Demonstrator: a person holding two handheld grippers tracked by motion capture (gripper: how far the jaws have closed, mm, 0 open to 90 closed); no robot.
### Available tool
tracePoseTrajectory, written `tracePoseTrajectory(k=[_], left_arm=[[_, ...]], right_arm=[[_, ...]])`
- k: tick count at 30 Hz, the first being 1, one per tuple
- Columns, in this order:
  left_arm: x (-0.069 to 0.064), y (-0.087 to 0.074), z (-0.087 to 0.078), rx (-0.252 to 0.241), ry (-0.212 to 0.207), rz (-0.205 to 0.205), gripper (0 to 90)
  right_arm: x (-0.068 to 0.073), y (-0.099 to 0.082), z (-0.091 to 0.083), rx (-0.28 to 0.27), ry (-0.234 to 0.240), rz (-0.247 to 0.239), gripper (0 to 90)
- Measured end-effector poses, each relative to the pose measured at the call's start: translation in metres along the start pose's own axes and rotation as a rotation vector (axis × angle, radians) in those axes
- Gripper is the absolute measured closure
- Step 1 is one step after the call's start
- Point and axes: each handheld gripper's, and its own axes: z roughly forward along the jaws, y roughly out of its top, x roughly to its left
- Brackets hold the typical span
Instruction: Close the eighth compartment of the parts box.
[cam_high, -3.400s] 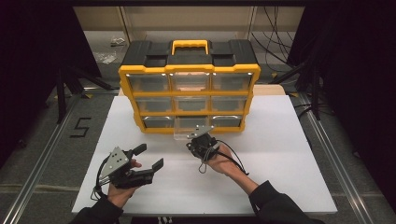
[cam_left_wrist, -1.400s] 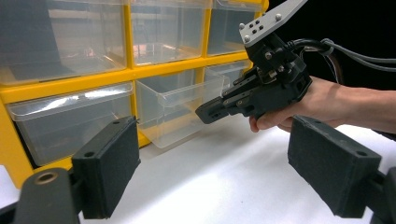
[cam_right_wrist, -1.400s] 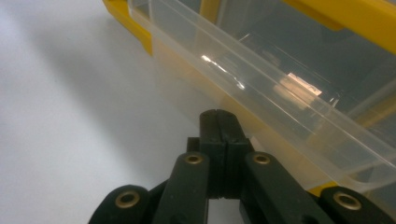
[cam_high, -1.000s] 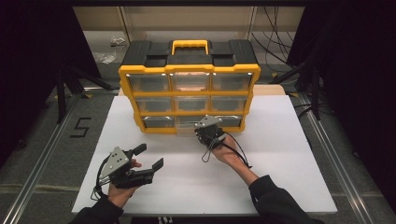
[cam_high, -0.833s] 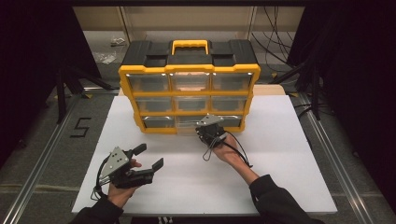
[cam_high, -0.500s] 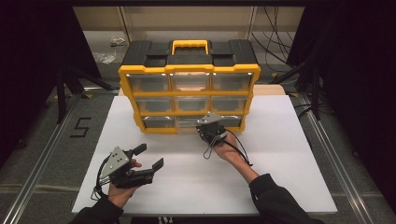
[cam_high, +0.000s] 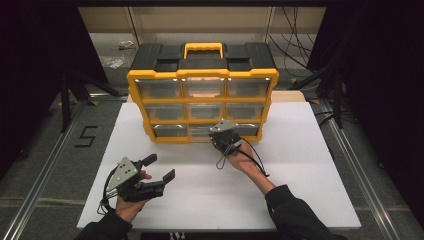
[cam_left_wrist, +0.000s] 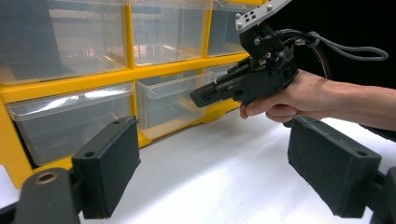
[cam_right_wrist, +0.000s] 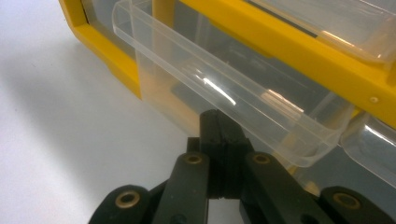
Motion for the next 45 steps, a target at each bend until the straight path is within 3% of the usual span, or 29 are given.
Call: tracePoseTrajectory(k=[45], left_arm=[[0.000, 0.000, 0.000, -0.002, 0.000, -0.003, 16.1]], right_arm=[[-0.002, 0.005, 0.017, -0.040, -0.044, -0.005, 90.0]])
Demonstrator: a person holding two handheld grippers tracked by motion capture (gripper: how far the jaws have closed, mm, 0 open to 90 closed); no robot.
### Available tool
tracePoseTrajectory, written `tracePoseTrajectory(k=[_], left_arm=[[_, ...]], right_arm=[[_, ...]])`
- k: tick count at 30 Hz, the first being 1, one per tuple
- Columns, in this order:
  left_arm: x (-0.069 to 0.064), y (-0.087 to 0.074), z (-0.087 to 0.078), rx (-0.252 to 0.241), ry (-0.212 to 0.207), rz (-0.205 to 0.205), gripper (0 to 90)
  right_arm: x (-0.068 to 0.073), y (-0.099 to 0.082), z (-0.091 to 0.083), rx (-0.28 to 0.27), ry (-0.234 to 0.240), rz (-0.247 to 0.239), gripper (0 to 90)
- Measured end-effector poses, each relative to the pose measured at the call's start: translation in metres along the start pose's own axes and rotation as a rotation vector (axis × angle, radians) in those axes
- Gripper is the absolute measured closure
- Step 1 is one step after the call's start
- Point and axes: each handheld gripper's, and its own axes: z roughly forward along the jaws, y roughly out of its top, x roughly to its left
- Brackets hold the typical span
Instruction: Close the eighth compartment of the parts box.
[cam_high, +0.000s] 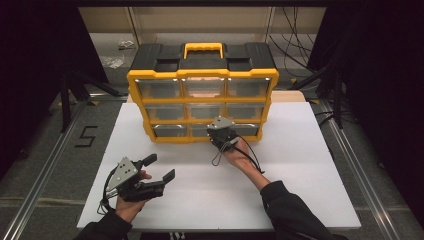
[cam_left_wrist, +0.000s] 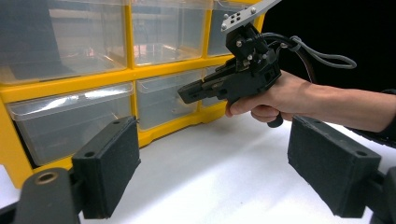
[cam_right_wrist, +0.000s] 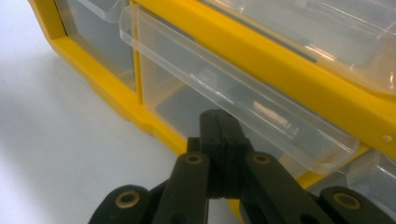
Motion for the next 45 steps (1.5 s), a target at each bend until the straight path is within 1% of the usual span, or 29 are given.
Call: tracePoseTrajectory(k=[16, 22, 26, 31, 35, 38, 40, 42, 45], left_arm=[[0.000, 0.000, 0.000, 0.000, -0.001, -0.001, 16.1], [0.000, 0.000, 0.000, 0.001, -0.001, 0.000, 16.1], [0.000, 0.000, 0.000, 0.002, -0.001, -0.001, 16.1], [0.001, 0.000, 0.000, 0.001, -0.001, -0.001, 16.1], [0.000, 0.000, 0.000, 0.002, -0.001, -0.001, 16.1], [0.000, 0.000, 0.000, 0.004, -0.001, 0.001, 16.1], [0.000, 0.000, 0.000, 0.002, -0.001, 0.000, 16.1], [0.000, 0.000, 0.000, 0.003, -0.002, -0.001, 16.1], [0.000, 0.000, 0.000, 0.006, -0.002, 0.002, 16.1]], right_arm=[[0.000, 0.001, 0.003, -0.006, -0.005, 0.007, 90.0], [-0.001, 0.000, 0.003, 0.004, 0.000, 0.018, 90.0], [0.001, 0.000, 0.001, 0.011, 0.016, 0.030, 90.0], [0.005, 0.000, -0.008, 0.010, 0.050, 0.034, 89.7], [0.006, 0.002, -0.019, -0.011, 0.076, 0.050, 87.9], [0.006, 0.004, -0.026, -0.027, 0.089, 0.064, 83.7], [0.007, 0.005, -0.031, -0.036, 0.095, 0.065, 81.7], [0.007, 0.005, -0.035, -0.047, 0.110, 0.073, 75.3], [0.008, 0.006, -0.042, -0.061, 0.125, 0.075, 70.7]])
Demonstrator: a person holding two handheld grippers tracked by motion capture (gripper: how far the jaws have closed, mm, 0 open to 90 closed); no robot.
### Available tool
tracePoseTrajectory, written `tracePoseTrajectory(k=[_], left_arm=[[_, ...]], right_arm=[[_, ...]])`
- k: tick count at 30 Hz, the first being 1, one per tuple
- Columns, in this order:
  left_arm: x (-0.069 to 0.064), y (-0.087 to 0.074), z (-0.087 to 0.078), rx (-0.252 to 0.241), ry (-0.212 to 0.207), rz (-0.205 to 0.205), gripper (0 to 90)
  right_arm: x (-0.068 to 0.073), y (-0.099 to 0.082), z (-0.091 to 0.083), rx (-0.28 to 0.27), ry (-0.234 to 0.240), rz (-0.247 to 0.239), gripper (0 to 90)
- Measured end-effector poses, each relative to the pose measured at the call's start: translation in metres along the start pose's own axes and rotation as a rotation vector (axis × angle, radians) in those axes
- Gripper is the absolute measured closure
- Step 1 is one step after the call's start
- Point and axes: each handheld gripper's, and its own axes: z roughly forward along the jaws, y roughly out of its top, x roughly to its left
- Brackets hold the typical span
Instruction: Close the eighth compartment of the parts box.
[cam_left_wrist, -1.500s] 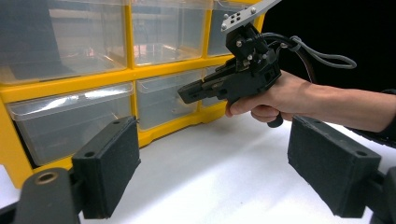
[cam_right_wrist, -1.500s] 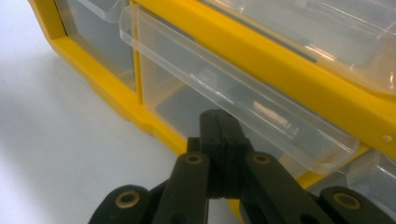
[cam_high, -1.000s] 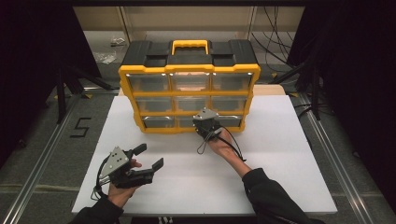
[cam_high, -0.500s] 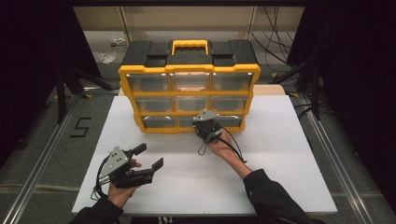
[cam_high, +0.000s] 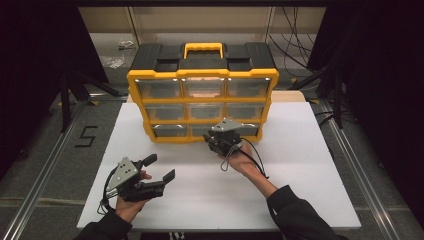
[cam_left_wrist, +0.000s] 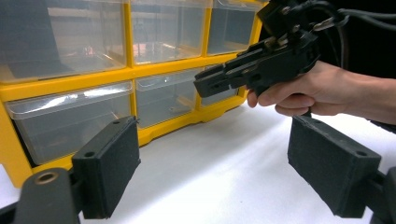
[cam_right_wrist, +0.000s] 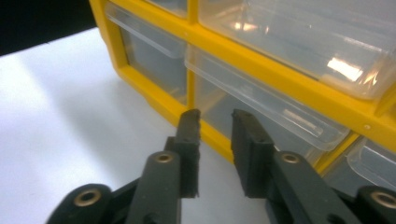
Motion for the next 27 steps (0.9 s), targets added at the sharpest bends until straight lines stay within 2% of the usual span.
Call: tracePoseTrajectory(k=[10, 18, 27], left_arm=[[0.000, 0.000, 0.000, 0.002, 0.000, 0.000, 16.1], [0.000, 0.000, 0.000, 0.001, 0.000, 0.001, 16.1], [0.000, 0.000, 0.000, 0.003, 0.000, 0.004, 16.1]], right_arm=[[0.006, 0.005, -0.021, -0.051, 0.036, 0.013, 49.0], [0.008, 0.007, -0.040, -0.103, 0.047, 0.034, 43.8], [0.012, 0.010, -0.054, -0.152, 0.054, 0.027, 38.3]])
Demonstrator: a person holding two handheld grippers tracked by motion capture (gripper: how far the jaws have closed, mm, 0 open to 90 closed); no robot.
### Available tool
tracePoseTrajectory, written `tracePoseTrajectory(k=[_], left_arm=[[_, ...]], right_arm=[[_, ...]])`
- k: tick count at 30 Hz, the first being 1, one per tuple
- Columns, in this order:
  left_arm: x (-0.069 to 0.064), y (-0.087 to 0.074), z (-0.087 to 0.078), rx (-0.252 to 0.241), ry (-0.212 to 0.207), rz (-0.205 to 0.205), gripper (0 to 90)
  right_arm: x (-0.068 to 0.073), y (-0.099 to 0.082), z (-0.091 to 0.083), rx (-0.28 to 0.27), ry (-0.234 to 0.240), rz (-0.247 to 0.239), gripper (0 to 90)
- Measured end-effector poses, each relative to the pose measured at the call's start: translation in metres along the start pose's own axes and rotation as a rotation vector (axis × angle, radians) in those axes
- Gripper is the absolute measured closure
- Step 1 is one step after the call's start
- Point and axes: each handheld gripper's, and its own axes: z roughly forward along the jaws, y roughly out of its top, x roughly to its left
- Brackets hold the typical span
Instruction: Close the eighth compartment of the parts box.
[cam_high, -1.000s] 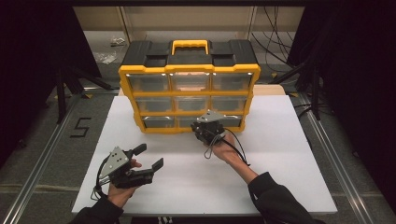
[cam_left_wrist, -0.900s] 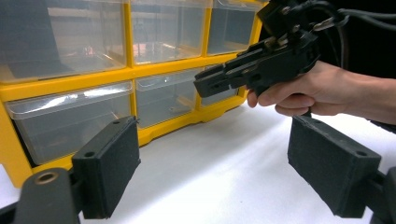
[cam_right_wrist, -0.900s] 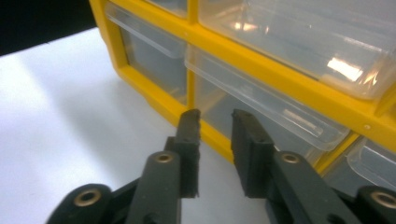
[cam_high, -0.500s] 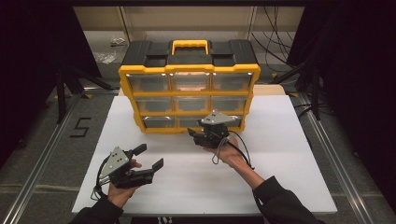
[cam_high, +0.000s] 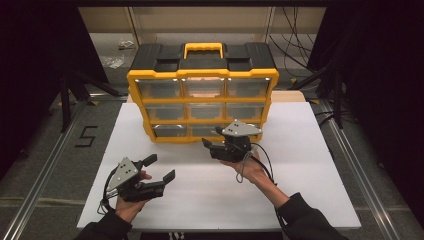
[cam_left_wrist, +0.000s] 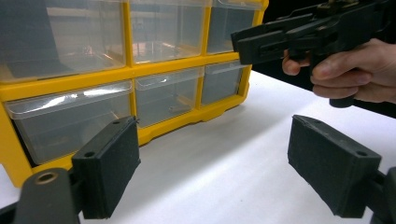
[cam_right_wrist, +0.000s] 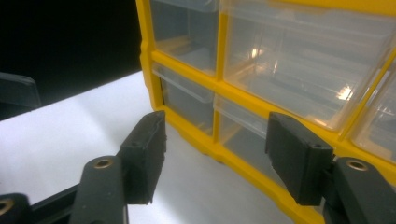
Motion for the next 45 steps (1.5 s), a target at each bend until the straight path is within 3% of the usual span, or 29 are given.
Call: tracePoseTrajectory(k=[16, 45], left_arm=[[0.000, 0.000, 0.000, -0.001, -0.001, 0.003, 16.0], [0.000, 0.000, 0.000, -0.001, -0.007, 0.006, 15.8]], right_arm=[[0.002, -0.001, -0.022, -0.060, 0.011, 0.015, 33.8], [-0.005, -0.018, -0.058, -0.106, 0.001, 0.035, 24.6]])
